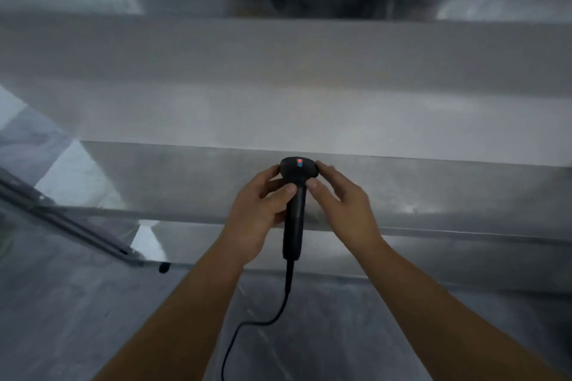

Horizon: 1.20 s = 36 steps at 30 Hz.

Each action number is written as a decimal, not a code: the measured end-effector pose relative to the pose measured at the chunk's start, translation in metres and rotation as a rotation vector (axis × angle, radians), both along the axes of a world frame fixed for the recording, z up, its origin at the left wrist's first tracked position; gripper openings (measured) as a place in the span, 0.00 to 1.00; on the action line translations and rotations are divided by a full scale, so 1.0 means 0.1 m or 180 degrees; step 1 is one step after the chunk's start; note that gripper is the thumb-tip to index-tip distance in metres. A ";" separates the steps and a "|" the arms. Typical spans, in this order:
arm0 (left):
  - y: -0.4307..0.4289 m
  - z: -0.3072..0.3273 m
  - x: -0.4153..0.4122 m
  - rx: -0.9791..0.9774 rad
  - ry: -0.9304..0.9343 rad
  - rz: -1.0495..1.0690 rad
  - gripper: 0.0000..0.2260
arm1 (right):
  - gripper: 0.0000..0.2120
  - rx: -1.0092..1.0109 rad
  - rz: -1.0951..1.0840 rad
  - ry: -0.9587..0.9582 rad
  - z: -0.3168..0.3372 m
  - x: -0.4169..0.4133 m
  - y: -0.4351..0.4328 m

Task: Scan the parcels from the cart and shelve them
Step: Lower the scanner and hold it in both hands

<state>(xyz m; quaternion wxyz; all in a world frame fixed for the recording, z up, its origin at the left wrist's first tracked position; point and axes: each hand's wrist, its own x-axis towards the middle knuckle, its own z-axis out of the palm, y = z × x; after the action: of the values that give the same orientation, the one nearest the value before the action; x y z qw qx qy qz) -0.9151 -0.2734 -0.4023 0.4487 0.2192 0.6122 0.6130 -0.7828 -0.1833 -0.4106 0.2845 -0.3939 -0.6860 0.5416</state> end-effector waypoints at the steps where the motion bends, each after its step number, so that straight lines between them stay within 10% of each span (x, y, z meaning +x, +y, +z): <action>1: 0.06 -0.09 -0.04 0.0069 -0.0036 0.0044 0.18 | 0.16 0.0065 0.0005 0.0043 -0.09 -0.06 0.07; 23: 0.73 -0.53 -0.37 0.0185 -0.0402 -0.0057 0.07 | 0.18 0.0643 0.0024 -0.0275 -0.63 -0.45 0.76; 36: 0.98 -0.60 -0.41 0.0190 -0.0612 0.0004 0.17 | 0.17 0.0656 0.0064 -0.0322 -0.63 -0.54 0.97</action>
<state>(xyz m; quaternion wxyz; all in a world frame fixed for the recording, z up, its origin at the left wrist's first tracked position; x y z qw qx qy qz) -0.9563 -0.1750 -0.4621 0.4983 0.1723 0.5479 0.6495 -0.8371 -0.0863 -0.4737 0.2831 -0.3825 -0.7554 0.4505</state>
